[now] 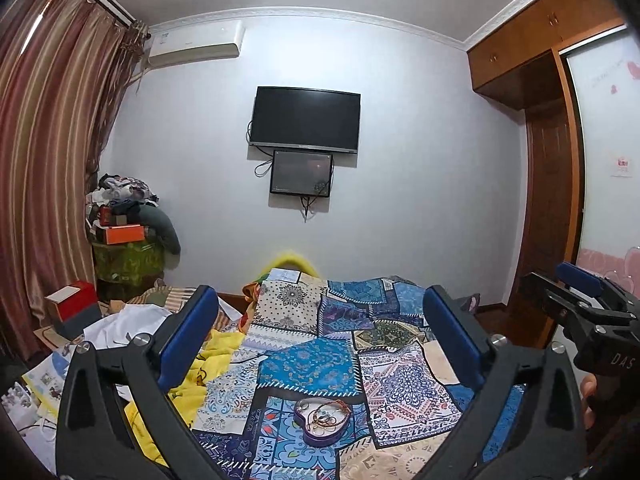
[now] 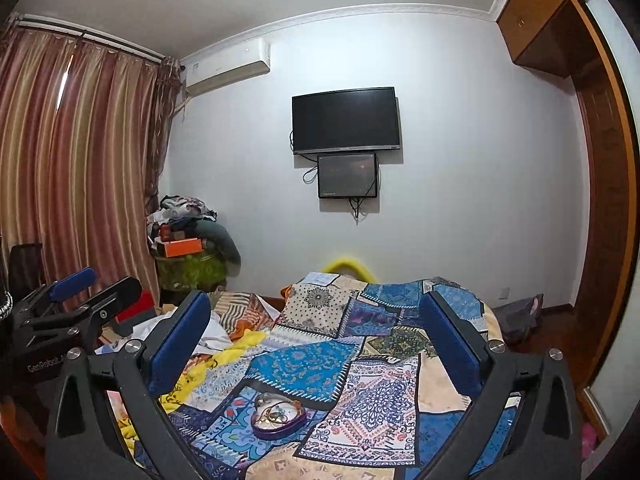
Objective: Organize jewelry
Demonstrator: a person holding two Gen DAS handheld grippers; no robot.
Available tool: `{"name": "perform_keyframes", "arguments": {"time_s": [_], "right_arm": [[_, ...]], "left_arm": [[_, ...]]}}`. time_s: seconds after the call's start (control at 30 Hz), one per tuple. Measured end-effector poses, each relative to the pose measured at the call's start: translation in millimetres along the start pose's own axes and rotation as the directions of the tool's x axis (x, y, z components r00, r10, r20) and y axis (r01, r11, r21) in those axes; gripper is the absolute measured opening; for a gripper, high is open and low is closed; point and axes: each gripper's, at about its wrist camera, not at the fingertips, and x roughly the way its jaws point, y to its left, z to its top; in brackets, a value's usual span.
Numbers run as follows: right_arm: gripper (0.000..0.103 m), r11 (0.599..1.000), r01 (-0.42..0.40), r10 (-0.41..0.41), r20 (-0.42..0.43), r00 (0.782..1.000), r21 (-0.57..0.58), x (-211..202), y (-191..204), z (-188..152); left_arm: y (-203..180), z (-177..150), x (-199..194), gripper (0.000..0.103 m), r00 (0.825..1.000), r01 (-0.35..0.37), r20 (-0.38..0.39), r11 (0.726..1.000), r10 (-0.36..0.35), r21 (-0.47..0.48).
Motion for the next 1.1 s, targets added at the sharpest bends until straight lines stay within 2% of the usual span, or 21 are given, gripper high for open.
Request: {"name": "perform_keyframes", "arguments": {"time_s": [0.5,1.1], "right_arm": [[0.103,1.000,-0.005,0.006,-0.019,1.000,0.013,-1.8,-3.6,-2.7],[0.103,1.000,-0.009,0.009,-0.029,1.000,0.012,-3.7,-2.8,-2.8]], "left_arm": [[-3.9,-5.2,7.4,0.103,1.000,0.013,-0.020,1.000,-0.013,0.011],[1.9,-6.4,11.6,0.103,1.000,-0.004,-0.031,1.000,0.005,0.012]]}}
